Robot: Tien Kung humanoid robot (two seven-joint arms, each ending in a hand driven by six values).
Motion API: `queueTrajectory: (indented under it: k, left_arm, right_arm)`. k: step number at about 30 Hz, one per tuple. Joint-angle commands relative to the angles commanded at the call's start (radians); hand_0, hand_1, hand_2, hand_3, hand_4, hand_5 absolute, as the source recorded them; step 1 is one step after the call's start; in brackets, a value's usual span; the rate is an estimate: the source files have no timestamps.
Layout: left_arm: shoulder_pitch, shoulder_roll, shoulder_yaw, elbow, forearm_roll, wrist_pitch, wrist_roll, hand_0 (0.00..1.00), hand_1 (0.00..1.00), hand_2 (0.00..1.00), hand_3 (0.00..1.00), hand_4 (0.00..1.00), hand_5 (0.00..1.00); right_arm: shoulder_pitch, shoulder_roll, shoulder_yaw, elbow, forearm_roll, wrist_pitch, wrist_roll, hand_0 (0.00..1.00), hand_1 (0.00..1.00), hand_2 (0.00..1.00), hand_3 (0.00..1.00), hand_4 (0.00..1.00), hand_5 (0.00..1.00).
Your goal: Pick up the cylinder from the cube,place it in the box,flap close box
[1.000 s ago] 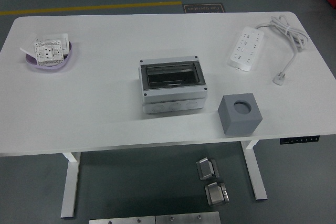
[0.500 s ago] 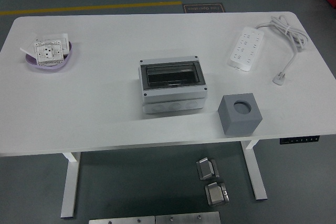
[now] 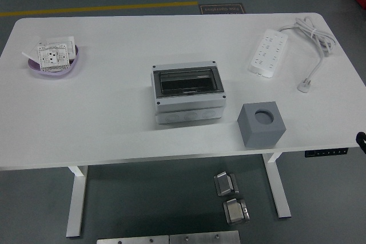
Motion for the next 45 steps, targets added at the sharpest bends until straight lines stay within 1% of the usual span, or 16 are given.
queueTrajectory:
  k: [7,8,13,14,19,20,25,26,31,32,34,37,38,43,44,45]
  left_arm:
    - [0.001,-0.011,-0.034,-0.005,0.041,-0.003,-0.018,0.668,0.658,0.648,0.707,0.732,0.56]
    - [0.0,-0.012,-0.037,-0.006,0.044,-0.003,-0.019,0.667,0.657,0.63,0.645,0.494,0.507]
    - [-0.008,-0.012,-0.047,-0.007,0.057,-0.004,-0.019,0.667,0.657,0.63,0.645,0.494,0.507]
    - [-0.01,-0.012,-0.047,-0.007,0.058,-0.005,-0.019,0.663,0.656,0.622,0.634,0.432,0.493]
    - [-0.017,-0.01,-0.04,-0.007,0.059,-0.006,-0.015,0.663,0.656,0.622,0.634,0.432,0.493]
    - [-0.019,-0.01,-0.04,-0.007,0.06,-0.006,-0.014,0.663,0.656,0.62,0.634,0.426,0.482]
    - [-0.023,-0.013,-0.039,-0.006,0.057,-0.007,-0.011,0.663,0.656,0.62,0.634,0.426,0.482]
    - [-0.023,-0.014,-0.039,-0.006,0.056,-0.007,-0.011,0.663,0.654,0.623,0.64,0.447,0.476]
    - [-0.019,-0.015,-0.03,-0.003,0.042,-0.006,-0.006,0.663,0.654,0.623,0.64,0.447,0.476]
    - [-0.017,-0.014,-0.028,-0.002,0.038,-0.005,-0.005,0.662,0.655,0.622,0.639,0.466,0.48]
    - [-0.016,-0.012,-0.022,-0.001,0.03,-0.004,-0.004,0.662,0.655,0.622,0.639,0.466,0.48]
    - [-0.015,-0.011,-0.011,0.0,0.02,-0.004,-0.001,0.662,0.655,0.622,0.639,0.466,0.48]
    - [-0.015,-0.01,-0.009,0.0,0.018,-0.003,0.0,0.662,0.655,0.62,0.632,0.479,0.478]
    - [-0.018,-0.009,-0.003,0.002,0.008,0.001,-0.004,0.662,0.655,0.62,0.632,0.479,0.478]
    - [-0.019,-0.009,-0.002,0.002,0.006,0.002,-0.005,0.661,0.654,0.62,0.633,0.495,0.475]
    - [-0.02,-0.009,-0.001,0.003,0.004,0.003,-0.005,0.661,0.654,0.62,0.633,0.495,0.475]
  right_arm:
    - [0.023,-0.008,-0.022,0.007,0.015,0.019,-0.016,0.838,0.803,0.806,0.85,0.748,0.389]
    - [0.025,-0.009,-0.024,0.007,0.018,0.019,-0.017,0.838,0.797,0.784,0.742,0.744,0.387]
    - [0.029,-0.012,-0.034,0.002,0.028,0.017,-0.018,0.838,0.797,0.784,0.742,0.744,0.387]
    - [0.029,-0.012,-0.034,0.001,0.031,0.016,-0.017,0.837,0.794,0.79,0.728,0.75,0.394]
    - [0.03,-0.015,-0.034,-0.001,0.033,0.017,-0.021,0.837,0.794,0.79,0.728,0.75,0.394]
    - [0.029,-0.017,-0.033,-0.001,0.031,0.018,-0.023,0.819,0.786,0.789,0.759,0.75,0.401]
    - [0.023,-0.022,-0.016,0.001,0.03,0.012,-0.023,0.819,0.786,0.789,0.759,0.75,0.401]
    - [0.021,-0.022,-0.012,0.002,0.03,0.011,-0.023,0.782,0.708,0.756,0.921,0.749,0.39]
    - [0.011,-0.024,0.003,0.004,0.011,0.001,-0.035,0.782,0.708,0.756,0.921,0.749,0.39]
    - [0.008,-0.024,0.006,0.006,-0.003,-0.005,-0.041,0.714,0.352,0.642,0.855,0.744,0.406]
    - [0.006,-0.024,0.01,0.007,-0.024,-0.008,-0.053,0.714,0.352,0.642,0.855,0.744,0.406]
    - [0.004,-0.023,0.014,0.008,-0.038,0.002,-0.068,0.714,0.352,0.642,0.855,0.744,0.406]
    - [0.004,-0.022,0.015,0.008,-0.041,0.005,-0.071,0.708,0.324,0.604,0.853,0.74,0.413]
    - [0.0,-0.018,0.022,0.008,-0.037,0.011,-0.075,0.708,0.324,0.604,0.853,0.74,0.413]
    - [-0.001,-0.018,0.024,0.008,-0.033,0.012,-0.074,0.992,0.842,0.817,0.876,0.744,0.415]
    - [-0.002,-0.017,0.027,0.008,-0.028,0.013,-0.073,0.992,0.842,0.817,0.876,0.744,0.415]
